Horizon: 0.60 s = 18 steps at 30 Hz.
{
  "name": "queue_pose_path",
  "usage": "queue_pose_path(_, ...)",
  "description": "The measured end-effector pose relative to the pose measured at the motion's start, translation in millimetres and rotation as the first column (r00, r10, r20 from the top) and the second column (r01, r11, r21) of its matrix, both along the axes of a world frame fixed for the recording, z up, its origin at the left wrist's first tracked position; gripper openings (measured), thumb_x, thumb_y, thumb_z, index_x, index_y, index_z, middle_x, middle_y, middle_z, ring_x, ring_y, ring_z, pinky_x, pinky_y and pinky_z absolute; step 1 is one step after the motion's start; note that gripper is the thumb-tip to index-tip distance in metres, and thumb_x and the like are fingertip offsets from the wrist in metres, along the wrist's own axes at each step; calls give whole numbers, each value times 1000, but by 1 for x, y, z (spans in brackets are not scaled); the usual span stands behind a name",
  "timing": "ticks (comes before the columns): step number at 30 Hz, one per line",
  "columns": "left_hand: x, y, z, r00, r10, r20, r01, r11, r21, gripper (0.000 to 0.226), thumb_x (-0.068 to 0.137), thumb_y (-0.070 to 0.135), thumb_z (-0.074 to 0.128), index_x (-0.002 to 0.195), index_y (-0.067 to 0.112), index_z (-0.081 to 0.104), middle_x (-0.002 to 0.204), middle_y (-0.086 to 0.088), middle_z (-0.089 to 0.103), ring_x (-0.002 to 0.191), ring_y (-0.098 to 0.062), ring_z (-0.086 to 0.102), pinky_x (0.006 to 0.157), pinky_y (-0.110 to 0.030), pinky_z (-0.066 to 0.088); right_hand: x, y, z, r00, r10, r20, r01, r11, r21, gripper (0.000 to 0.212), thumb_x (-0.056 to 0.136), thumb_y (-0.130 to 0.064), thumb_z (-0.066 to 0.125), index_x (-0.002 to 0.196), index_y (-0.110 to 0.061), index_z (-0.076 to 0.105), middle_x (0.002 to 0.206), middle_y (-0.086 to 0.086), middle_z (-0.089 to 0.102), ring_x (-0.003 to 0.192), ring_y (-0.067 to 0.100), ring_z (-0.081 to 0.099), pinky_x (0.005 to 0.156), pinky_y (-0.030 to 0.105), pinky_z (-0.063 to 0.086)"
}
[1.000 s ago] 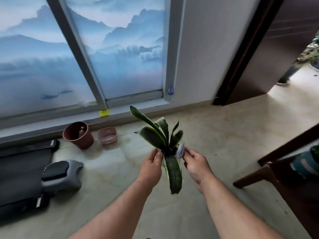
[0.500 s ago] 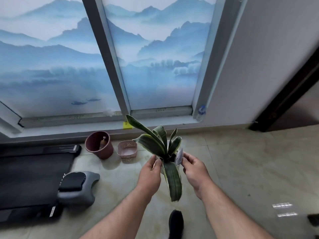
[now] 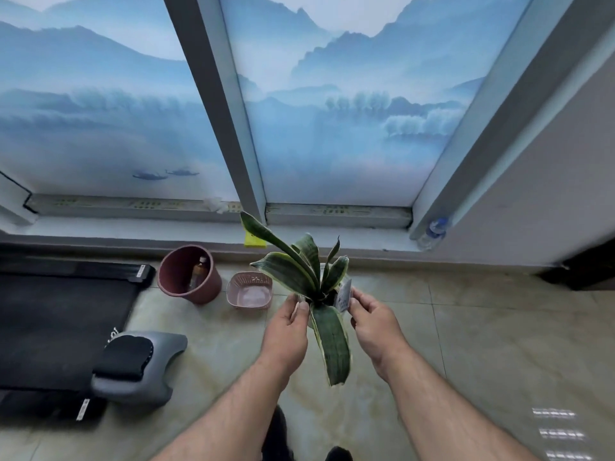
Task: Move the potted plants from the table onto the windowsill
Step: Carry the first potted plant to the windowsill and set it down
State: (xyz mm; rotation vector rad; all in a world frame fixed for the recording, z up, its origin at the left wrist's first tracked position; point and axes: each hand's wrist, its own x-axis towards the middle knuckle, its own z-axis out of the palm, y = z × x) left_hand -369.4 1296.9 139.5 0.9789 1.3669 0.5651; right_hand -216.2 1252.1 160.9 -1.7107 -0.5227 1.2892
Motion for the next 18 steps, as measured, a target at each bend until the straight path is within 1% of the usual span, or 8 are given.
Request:
queue_pose_path(4, 4, 59, -27, 1000, -3, -9, 3, 1000, -24, 52, 98, 41, 51, 148, 26, 45, 145, 11, 54, 132, -10, 52, 114, -43, 41, 5, 61, -31, 1000, 8, -3, -8, 1000, -15, 33, 105, -16, 52, 104, -44, 71, 124, -12, 73, 123, 7, 63, 113, 36, 46)
queue_pose_path(6, 5, 84, -35, 1000, -14, -19, 13, 1000, -25, 51, 98, 41, 51, 147, 27, 47, 144, 11, 55, 131, -10, 53, 114, -44, 41, 6, 84, -45, 1000, 9, -12, -10, 1000, -23, 30, 105, -17, 53, 116, -38, 72, 128, -10, 73, 124, 8, 63, 115, 39, 45)
queue_pose_path(8, 5, 122, -54, 1000, -17, -16, 17, 999, -39, 49, 101, 35, 51, 148, 25, 46, 143, 11, 56, 130, -10, 53, 115, -41, 40, 5, 120, -72, 1000, -4, -8, 4, 999, -40, 32, 105, -19, 53, 132, -28, 67, 131, -9, 72, 126, 9, 62, 115, 42, 45)
queue_pose_path(9, 5, 136, -58, 1000, -27, -15, 27, 999, -39, 48, 102, 32, 50, 149, 23, 46, 143, 11, 56, 130, -9, 53, 116, -40, 39, 5, 132, -81, 1000, -12, -10, 12, 999, -45, 33, 105, -19, 54, 134, -26, 66, 131, -9, 72, 126, 9, 62, 116, 42, 45)
queue_pose_path(12, 4, 182, -81, 998, -67, -14, 67, 997, -32, 45, 103, 26, 48, 148, 21, 47, 142, 11, 56, 130, -5, 51, 117, -34, 36, 4, 175, -115, 1000, -16, 5, 16, 998, -66, 34, 104, -20, 53, 136, -27, 66, 129, -13, 73, 127, 8, 62, 116, 43, 44)
queue_pose_path(15, 2, 227, -113, 993, -106, -47, 105, 994, -23, 42, 104, 26, 47, 145, 23, 50, 140, 14, 57, 128, -3, 51, 115, -26, 34, 2, 218, -152, 999, -41, -13, 40, 996, -74, 34, 103, -23, 55, 135, -29, 66, 131, -11, 72, 128, 10, 62, 117, 44, 44)
queue_pose_path(16, 2, 237, -119, 991, -121, -60, 120, 992, -25, 41, 104, 27, 47, 144, 25, 51, 141, 13, 58, 129, -4, 52, 116, -28, 35, 2, 227, -158, 998, -55, -19, 54, 996, -76, 34, 104, -22, 55, 135, -28, 65, 132, -10, 71, 129, 11, 62, 117, 44, 43)
queue_pose_path(18, 3, 262, -144, 987, -133, -89, 129, 991, -45, 42, 103, 31, 47, 145, 26, 51, 143, 5, 59, 134, -14, 52, 117, -37, 37, 1, 253, -178, 998, -64, -27, 61, 995, -74, 33, 105, -19, 54, 134, -28, 66, 131, -11, 71, 128, 9, 61, 117, 40, 43)
